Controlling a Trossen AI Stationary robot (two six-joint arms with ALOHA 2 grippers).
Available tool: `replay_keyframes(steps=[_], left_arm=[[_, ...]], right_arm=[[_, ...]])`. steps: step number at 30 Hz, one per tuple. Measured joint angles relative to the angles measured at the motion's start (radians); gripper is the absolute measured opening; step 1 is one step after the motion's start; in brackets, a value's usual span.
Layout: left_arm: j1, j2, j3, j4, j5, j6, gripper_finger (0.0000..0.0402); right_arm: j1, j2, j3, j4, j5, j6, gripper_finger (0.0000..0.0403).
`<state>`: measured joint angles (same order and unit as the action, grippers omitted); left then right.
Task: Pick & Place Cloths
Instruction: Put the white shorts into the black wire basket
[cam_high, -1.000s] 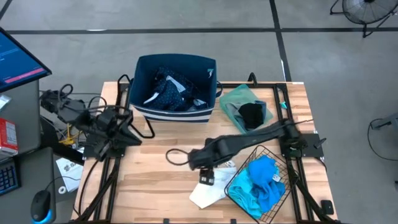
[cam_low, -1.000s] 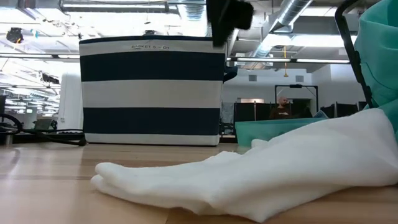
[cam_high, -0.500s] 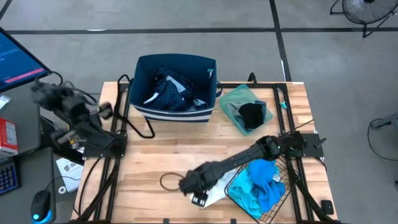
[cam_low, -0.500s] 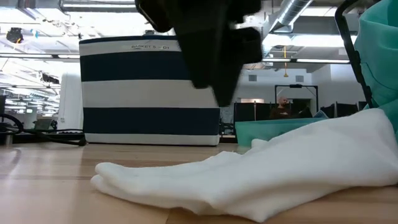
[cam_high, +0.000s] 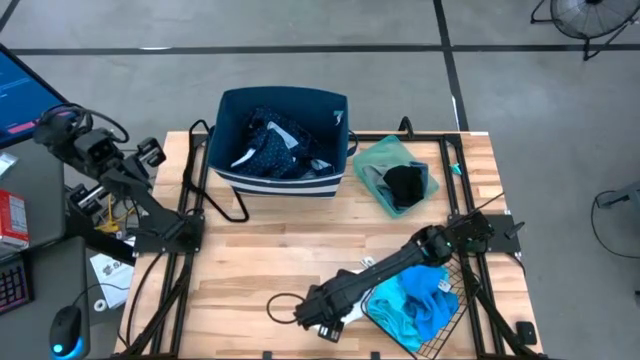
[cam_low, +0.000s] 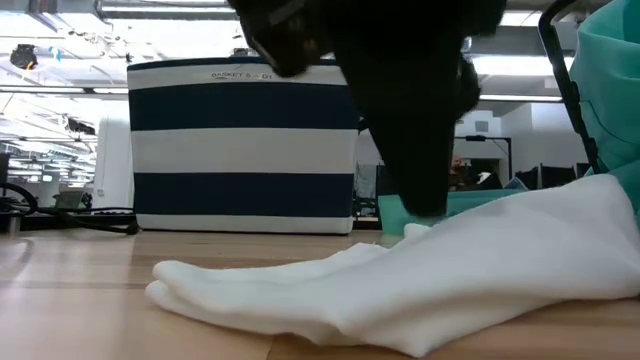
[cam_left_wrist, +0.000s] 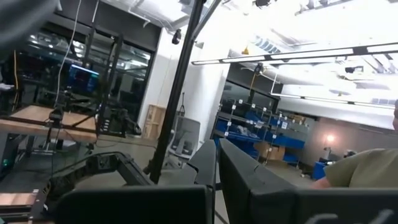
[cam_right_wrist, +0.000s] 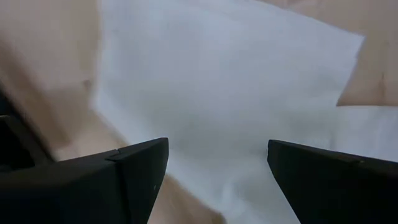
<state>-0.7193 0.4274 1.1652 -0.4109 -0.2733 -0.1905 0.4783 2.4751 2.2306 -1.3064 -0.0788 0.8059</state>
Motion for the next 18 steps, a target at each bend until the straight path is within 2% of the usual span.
replay_keyframes(steps=[8, 11, 14, 18], left_arm=[[0.0, 0.005, 0.0, -0.009, 0.0, -0.03, 0.0001], [0.0, 0.005, 0.0, -0.009, 0.0, -0.032, 0.0001], [0.0, 0.005, 0.0, -0.01, -0.013, -0.032, 0.0001], [0.0, 0.005, 0.0, -0.022, -0.023, -0.031, 0.0001]], right_arm=[[-0.002, -0.005, -0.123, 0.065, 0.005, -0.001, 0.0269], [-0.002, -0.005, -0.124, 0.066, 0.023, -0.024, 0.0252], [-0.004, -0.005, -0.125, 0.067, 0.032, -0.023, 0.0187], [-0.021, -0.004, -0.126, 0.07, 0.024, -0.022, 0.0039]])
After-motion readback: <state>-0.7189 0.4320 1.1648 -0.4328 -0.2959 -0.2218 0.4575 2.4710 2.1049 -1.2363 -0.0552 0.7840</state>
